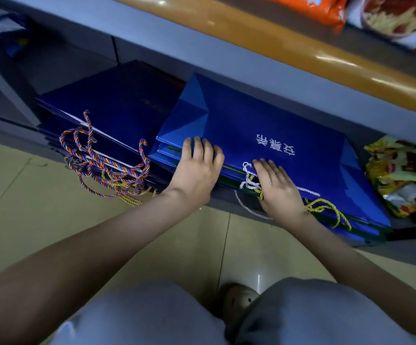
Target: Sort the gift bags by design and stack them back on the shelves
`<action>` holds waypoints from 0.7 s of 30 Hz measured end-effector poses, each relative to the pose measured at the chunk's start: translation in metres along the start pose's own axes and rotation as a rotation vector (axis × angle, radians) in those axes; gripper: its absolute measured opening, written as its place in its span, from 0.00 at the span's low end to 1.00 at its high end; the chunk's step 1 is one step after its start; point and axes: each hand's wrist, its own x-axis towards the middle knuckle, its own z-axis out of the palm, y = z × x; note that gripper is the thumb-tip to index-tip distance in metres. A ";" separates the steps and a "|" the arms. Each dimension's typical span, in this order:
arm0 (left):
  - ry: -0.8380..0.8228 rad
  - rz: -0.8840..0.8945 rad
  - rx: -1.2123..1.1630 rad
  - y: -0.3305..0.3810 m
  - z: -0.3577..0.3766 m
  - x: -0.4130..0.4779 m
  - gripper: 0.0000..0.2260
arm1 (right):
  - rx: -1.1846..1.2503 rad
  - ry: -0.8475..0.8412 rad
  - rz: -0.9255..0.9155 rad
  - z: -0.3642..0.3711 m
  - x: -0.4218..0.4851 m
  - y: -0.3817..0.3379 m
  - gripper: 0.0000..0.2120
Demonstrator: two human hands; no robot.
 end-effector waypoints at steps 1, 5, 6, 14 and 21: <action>0.030 -0.005 -0.004 0.000 -0.005 0.006 0.29 | -0.011 0.026 -0.007 -0.007 0.001 0.004 0.39; 0.214 0.153 -0.003 -0.010 -0.016 0.026 0.14 | -0.066 0.109 -0.056 -0.037 0.007 0.023 0.36; 0.253 0.186 0.026 -0.011 -0.016 0.028 0.12 | -0.080 0.115 -0.078 -0.040 0.004 0.028 0.37; 0.368 0.497 0.013 0.020 -0.004 0.005 0.14 | -0.094 -0.139 -0.058 -0.022 -0.043 0.041 0.49; 0.412 0.259 -0.414 -0.081 0.048 -0.064 0.39 | 0.166 -0.312 -0.037 -0.049 0.010 -0.031 0.55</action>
